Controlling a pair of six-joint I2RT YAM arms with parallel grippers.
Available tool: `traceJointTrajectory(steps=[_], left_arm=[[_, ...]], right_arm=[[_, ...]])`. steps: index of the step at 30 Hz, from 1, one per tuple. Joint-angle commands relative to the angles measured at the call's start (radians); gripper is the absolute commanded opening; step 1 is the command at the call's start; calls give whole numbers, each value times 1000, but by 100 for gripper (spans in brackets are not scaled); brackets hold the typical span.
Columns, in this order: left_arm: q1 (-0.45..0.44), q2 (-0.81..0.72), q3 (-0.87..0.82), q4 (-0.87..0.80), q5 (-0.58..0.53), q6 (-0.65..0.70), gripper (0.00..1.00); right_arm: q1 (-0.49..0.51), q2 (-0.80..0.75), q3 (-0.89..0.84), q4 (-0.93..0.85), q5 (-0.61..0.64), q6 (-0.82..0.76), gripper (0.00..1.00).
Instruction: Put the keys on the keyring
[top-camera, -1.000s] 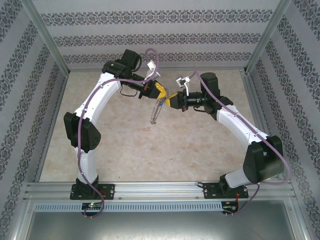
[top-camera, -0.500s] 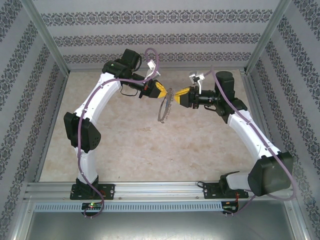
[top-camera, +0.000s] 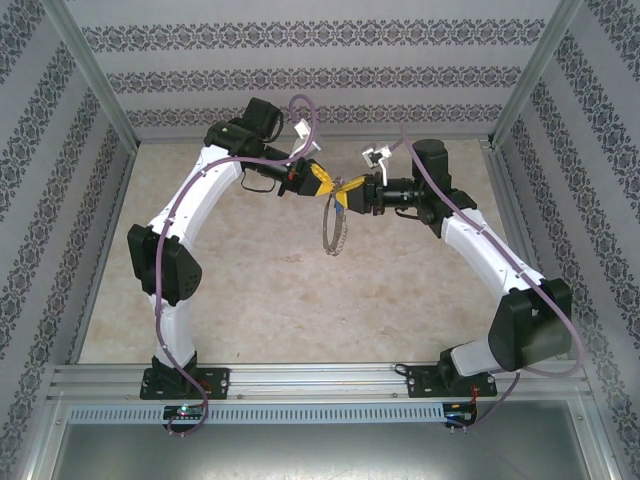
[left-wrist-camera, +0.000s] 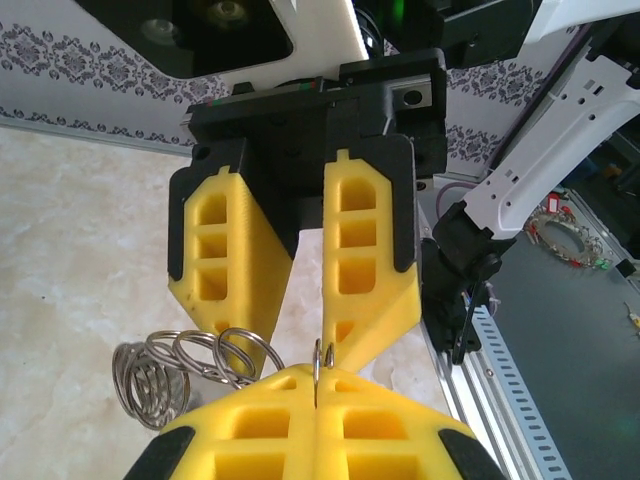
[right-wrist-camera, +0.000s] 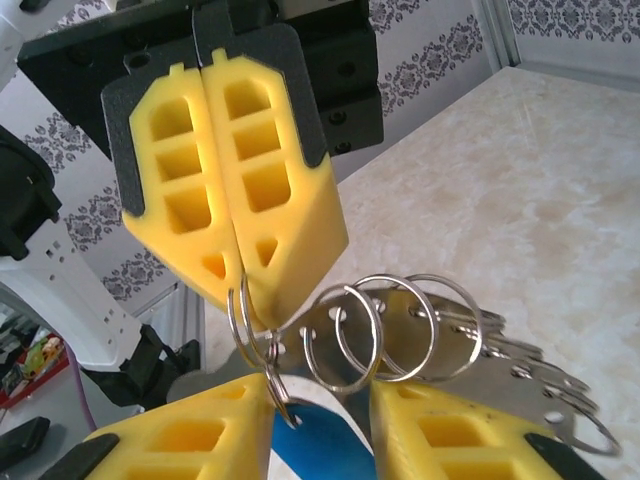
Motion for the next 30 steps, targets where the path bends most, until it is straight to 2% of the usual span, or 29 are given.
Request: traceJointTrajectory(steps=[1, 2, 4, 5, 19, 21, 23, 24, 30], left_arm=[[2, -43, 14, 35, 55, -9, 0], [2, -43, 14, 35, 56, -9, 0], [1, -43, 14, 35, 59, -9, 0], [2, -43, 14, 35, 59, -9, 0], [3, -46, 13, 44, 80, -15, 0], [3, -46, 13, 45, 78, -16, 0], [2, -46, 10, 50, 79, -19, 0], [4, -46, 11, 52, 80, -21, 0], [3, -40, 10, 56, 86, -24, 0]], right_arm=[[15, 21, 40, 33, -38, -1, 24], [15, 24, 40, 34, -41, -2, 19], [15, 25, 37, 33, -49, -5, 2], [15, 24, 34, 28, -53, -10, 0], [24, 80, 70, -30, -114, -31, 0], [18, 76, 69, -39, -112, -38, 8], [2, 61, 59, -42, -107, -37, 29], [-8, 50, 51, -42, -106, -36, 33], [-71, -66, -13, -35, -95, -29, 36]])
